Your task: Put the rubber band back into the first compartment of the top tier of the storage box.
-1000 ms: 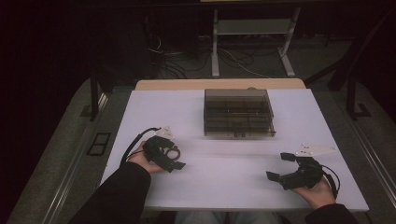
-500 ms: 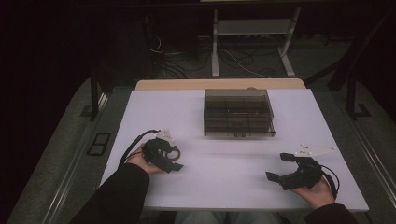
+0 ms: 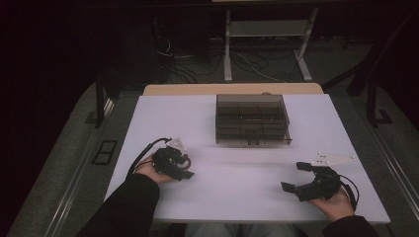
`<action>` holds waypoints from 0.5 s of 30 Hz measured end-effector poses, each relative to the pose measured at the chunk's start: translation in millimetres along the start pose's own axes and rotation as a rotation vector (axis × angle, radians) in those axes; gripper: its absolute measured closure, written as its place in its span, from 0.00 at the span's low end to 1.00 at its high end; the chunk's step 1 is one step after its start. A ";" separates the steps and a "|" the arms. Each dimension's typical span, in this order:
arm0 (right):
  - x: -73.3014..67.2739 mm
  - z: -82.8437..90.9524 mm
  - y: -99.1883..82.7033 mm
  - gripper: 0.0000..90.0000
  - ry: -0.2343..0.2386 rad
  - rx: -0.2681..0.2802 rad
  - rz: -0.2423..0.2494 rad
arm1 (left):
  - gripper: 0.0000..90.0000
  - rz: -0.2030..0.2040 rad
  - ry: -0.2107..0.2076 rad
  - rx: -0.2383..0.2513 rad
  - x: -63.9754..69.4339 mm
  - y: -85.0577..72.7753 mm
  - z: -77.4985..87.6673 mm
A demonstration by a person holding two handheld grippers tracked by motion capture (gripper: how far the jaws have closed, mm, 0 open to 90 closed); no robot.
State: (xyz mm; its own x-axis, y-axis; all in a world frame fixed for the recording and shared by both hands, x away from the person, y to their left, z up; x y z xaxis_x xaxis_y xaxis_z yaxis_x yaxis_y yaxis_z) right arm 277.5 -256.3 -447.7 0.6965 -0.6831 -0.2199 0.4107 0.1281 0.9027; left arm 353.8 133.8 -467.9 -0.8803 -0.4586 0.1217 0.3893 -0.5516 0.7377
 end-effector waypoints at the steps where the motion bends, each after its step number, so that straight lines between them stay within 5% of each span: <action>1: -0.5 -0.2 -0.3 0.01 0.000 -0.004 -0.003 | 0.40 -0.005 0.003 0.001 -0.5 0.2 0.2; 15: -0.7 -0.1 -0.4 0.01 0.002 -0.004 -0.002 | 0.67 -0.017 0.025 -0.011 -3.7 -2.1 -1.3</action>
State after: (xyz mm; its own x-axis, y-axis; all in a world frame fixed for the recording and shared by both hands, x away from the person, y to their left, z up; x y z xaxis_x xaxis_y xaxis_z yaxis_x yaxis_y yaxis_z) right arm 276.9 -255.8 -447.9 0.6966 -0.6820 -0.2227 0.4147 0.1294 0.9007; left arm 356.7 135.8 -470.8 -0.8797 -0.4665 0.0923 0.3776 -0.5672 0.7319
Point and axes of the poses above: each handheld gripper's, and its own axes: z roughly backward along the jaws, y roughly out of its top, x roughly to its right, the point moved 5 cm from there along -z, roughly forward along the jaws, and after that the axes turned 14 degrees about x, right-handed, at the moved point
